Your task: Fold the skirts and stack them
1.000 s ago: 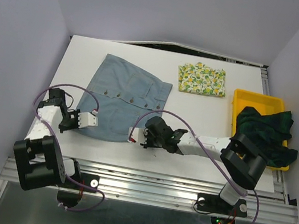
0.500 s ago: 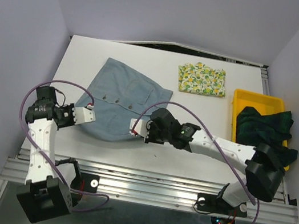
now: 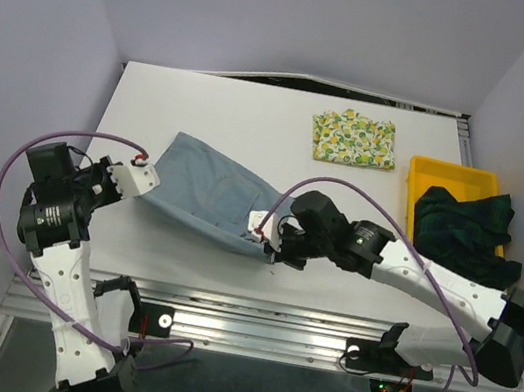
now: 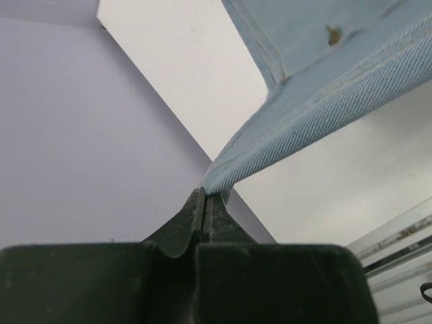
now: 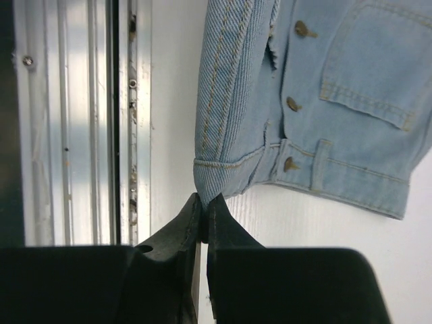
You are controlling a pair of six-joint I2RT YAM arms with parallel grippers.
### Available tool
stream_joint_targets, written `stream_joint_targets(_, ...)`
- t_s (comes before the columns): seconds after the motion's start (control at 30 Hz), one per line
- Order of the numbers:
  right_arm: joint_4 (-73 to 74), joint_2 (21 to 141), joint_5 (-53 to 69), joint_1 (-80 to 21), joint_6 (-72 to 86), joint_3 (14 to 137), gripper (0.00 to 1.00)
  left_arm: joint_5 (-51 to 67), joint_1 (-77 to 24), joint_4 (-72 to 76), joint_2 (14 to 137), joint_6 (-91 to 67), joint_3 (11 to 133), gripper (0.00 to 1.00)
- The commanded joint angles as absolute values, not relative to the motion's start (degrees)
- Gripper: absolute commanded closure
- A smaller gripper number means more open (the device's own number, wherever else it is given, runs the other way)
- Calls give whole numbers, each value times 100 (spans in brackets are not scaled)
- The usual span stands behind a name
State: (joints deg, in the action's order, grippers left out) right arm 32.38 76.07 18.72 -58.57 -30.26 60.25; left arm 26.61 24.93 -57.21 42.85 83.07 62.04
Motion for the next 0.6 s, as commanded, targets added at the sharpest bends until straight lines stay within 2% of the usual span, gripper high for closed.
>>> stream_joint_targets(0.0, 3357, 7146, 2136, -5897, -2382, 6266, 99, 3128, 2540, -5187, 4640, 7699, 6828, 100)
stream_joint_targets(0.13, 3349, 7216, 2030, -5608, -2443, 6363, 99, 3392, 2540, -4869, 5254, 7576, 7110, 100)
stream_joint_targets(0.27, 3401, 7645, 2548, -4818, -2487, 6381, 99, 3718, 2444, -4615, 5887, 7410, 7408, 100)
stream_joint_targets(0.37, 3637, 8066, 3022, -4326, -2724, 6530, 99, 3639, 2225, -4334, 6362, 7374, 7427, 100)
stream_joint_targets(0.57, 3805, 8428, 3287, -4149, -2926, 6662, 99, 3026, 1400, -3859, 6793, 7147, 7182, 100)
